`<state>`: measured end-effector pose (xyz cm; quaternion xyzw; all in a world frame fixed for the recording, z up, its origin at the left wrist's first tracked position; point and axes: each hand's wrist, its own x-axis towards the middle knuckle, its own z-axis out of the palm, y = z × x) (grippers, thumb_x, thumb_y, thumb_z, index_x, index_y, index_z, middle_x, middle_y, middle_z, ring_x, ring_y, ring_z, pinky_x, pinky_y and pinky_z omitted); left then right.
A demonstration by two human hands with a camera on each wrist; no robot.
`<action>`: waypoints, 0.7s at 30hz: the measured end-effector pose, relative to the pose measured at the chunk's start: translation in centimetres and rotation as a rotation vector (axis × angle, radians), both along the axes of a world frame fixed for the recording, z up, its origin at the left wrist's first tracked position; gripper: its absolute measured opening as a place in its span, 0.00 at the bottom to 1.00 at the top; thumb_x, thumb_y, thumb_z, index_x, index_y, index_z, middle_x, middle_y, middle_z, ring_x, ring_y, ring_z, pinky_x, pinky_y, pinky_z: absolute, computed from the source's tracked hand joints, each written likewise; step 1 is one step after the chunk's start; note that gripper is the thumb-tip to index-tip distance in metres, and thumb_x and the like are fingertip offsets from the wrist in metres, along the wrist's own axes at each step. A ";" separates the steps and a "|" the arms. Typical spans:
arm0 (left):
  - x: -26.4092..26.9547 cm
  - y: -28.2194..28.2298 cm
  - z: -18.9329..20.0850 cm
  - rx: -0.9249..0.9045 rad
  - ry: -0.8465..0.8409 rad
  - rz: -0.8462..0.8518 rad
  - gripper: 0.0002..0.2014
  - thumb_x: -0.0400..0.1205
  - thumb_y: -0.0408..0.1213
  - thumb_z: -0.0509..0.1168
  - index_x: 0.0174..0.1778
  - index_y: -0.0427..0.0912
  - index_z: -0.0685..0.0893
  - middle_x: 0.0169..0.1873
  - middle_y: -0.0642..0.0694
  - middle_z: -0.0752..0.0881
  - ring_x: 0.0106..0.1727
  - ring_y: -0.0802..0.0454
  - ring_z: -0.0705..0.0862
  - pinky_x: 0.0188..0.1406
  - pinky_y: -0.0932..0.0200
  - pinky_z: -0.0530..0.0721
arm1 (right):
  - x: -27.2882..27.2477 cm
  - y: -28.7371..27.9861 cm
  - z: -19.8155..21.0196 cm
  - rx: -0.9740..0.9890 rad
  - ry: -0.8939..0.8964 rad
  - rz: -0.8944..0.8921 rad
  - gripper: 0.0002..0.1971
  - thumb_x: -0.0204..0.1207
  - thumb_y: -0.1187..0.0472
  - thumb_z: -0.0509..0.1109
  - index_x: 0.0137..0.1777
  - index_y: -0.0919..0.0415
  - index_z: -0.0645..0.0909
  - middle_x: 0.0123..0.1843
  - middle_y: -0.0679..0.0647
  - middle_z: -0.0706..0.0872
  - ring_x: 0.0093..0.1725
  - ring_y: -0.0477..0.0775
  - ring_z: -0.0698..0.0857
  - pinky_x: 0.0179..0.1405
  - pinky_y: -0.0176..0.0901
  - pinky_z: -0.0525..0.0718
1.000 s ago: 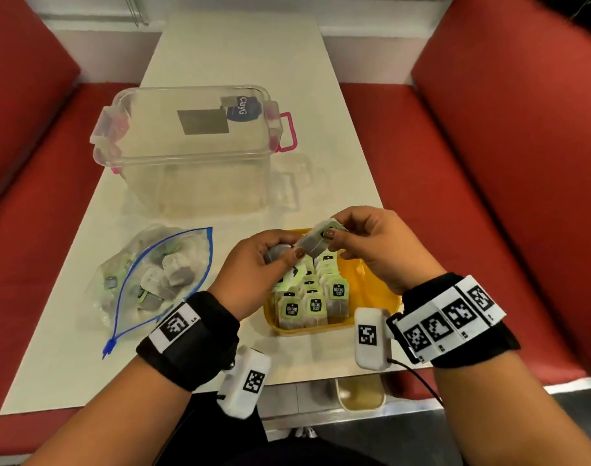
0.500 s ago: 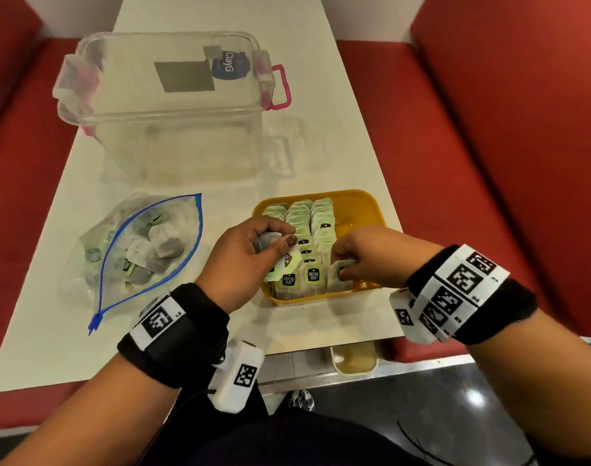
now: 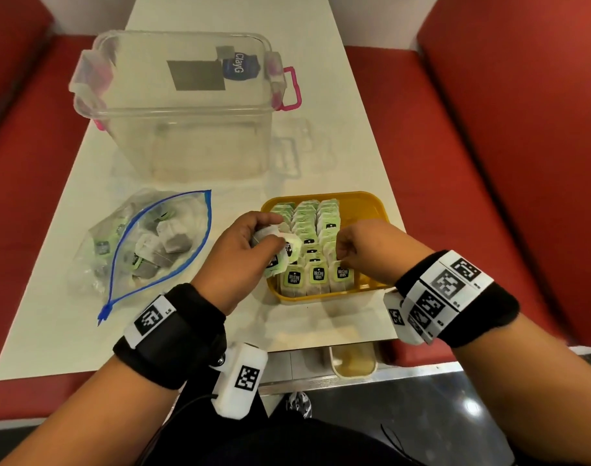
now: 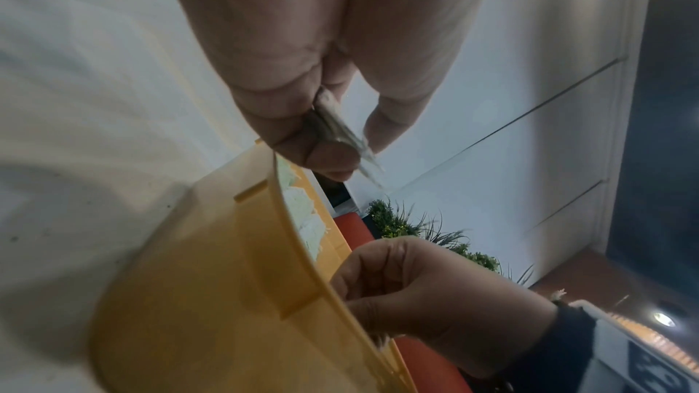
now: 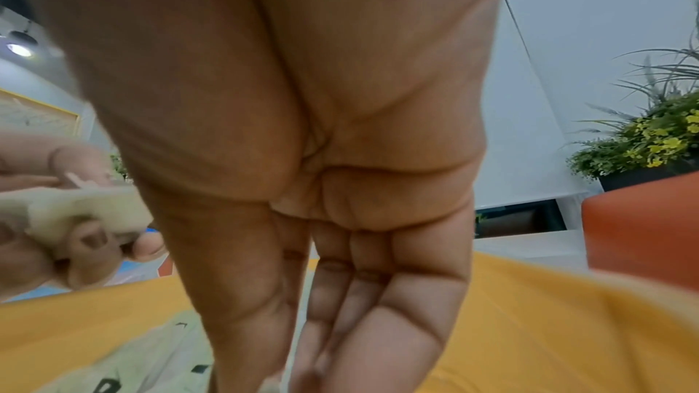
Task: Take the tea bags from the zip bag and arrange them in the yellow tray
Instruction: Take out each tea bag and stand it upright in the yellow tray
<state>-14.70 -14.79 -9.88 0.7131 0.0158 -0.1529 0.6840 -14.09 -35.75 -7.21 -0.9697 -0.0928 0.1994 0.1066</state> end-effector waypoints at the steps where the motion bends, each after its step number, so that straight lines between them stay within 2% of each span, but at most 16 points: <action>1: 0.0 0.0 0.1 -0.015 0.025 0.000 0.15 0.77 0.32 0.65 0.58 0.52 0.82 0.58 0.50 0.85 0.56 0.53 0.85 0.48 0.61 0.82 | -0.1 -0.1 0.2 0.008 -0.018 -0.014 0.04 0.74 0.65 0.71 0.47 0.59 0.85 0.42 0.49 0.83 0.44 0.52 0.82 0.30 0.35 0.70; 3: -0.1 0.2 0.4 -0.040 0.029 -0.022 0.19 0.77 0.27 0.63 0.60 0.53 0.79 0.58 0.49 0.83 0.52 0.54 0.85 0.45 0.62 0.81 | -0.3 -0.1 1.0 0.047 -0.067 -0.037 0.04 0.75 0.60 0.72 0.48 0.58 0.85 0.44 0.50 0.85 0.46 0.52 0.83 0.34 0.38 0.72; 5: -0.3 0.3 0.7 -0.059 0.002 -0.055 0.22 0.79 0.21 0.62 0.63 0.52 0.77 0.59 0.47 0.82 0.45 0.57 0.85 0.41 0.66 0.81 | -0.6 0.2 2.3 0.140 -0.116 -0.056 0.05 0.76 0.57 0.72 0.47 0.58 0.85 0.44 0.49 0.87 0.43 0.48 0.82 0.34 0.36 0.72; 7: -0.6 0.2 1.0 -0.112 -0.020 -0.068 0.24 0.80 0.20 0.64 0.65 0.52 0.75 0.58 0.44 0.83 0.45 0.56 0.87 0.43 0.62 0.83 | -1.0 1.1 3.8 0.250 -0.136 -0.063 0.06 0.77 0.54 0.71 0.46 0.56 0.85 0.42 0.46 0.86 0.38 0.44 0.82 0.31 0.29 0.73; 8: -0.7 0.0 1.1 -0.139 -0.028 -0.061 0.25 0.80 0.21 0.65 0.66 0.51 0.74 0.57 0.43 0.83 0.45 0.55 0.87 0.44 0.59 0.84 | -1.3 1.6 4.4 0.299 -0.127 -0.066 0.06 0.77 0.53 0.71 0.46 0.55 0.85 0.41 0.46 0.86 0.38 0.43 0.83 0.32 0.29 0.77; 10: -0.9 -0.3 1.3 -0.176 -0.052 -0.024 0.25 0.80 0.22 0.67 0.67 0.51 0.73 0.51 0.44 0.85 0.42 0.55 0.88 0.42 0.57 0.86 | -1.7 2.5 5.3 0.352 -0.103 -0.081 0.07 0.76 0.51 0.72 0.46 0.53 0.84 0.39 0.47 0.87 0.37 0.44 0.85 0.33 0.38 0.83; 11: -0.9 -0.5 1.5 -0.193 -0.069 0.000 0.24 0.80 0.22 0.67 0.66 0.51 0.73 0.48 0.46 0.85 0.41 0.56 0.88 0.41 0.58 0.86 | -1.8 2.7 5.5 0.351 -0.098 -0.098 0.08 0.75 0.50 0.73 0.45 0.54 0.83 0.36 0.47 0.87 0.36 0.45 0.86 0.34 0.40 0.83; 14: -1.0 -0.9 1.8 -0.250 -0.107 0.052 0.22 0.80 0.22 0.65 0.63 0.51 0.75 0.46 0.45 0.86 0.43 0.55 0.88 0.41 0.58 0.87 | -2.1 3.2 5.2 0.357 -0.069 -0.192 0.15 0.71 0.44 0.75 0.44 0.55 0.81 0.30 0.50 0.88 0.31 0.47 0.87 0.32 0.41 0.81; 16: -1.0 -1.1 1.9 -0.269 -0.123 0.056 0.18 0.81 0.22 0.65 0.59 0.48 0.76 0.47 0.44 0.85 0.45 0.53 0.88 0.43 0.57 0.88 | -2.3 3.4 4.6 0.426 -0.035 -0.246 0.15 0.72 0.46 0.75 0.42 0.58 0.80 0.30 0.53 0.89 0.29 0.49 0.89 0.33 0.45 0.85; 18: -1.2 -1.3 1.8 -0.256 -0.134 0.033 0.13 0.81 0.24 0.65 0.55 0.46 0.77 0.47 0.45 0.84 0.46 0.52 0.87 0.43 0.58 0.88 | -2.5 3.6 4.1 0.530 -0.040 -0.284 0.12 0.74 0.53 0.75 0.40 0.61 0.80 0.32 0.56 0.90 0.30 0.53 0.90 0.34 0.48 0.86; 21: -1.5 -1.2 1.3 -0.124 -0.178 -0.052 0.04 0.83 0.34 0.66 0.50 0.48 0.80 0.43 0.50 0.87 0.44 0.52 0.88 0.37 0.60 0.85 | -2.6 3.5 4.0 0.598 -0.106 -0.305 0.07 0.74 0.59 0.75 0.40 0.61 0.80 0.34 0.59 0.88 0.33 0.57 0.90 0.33 0.49 0.85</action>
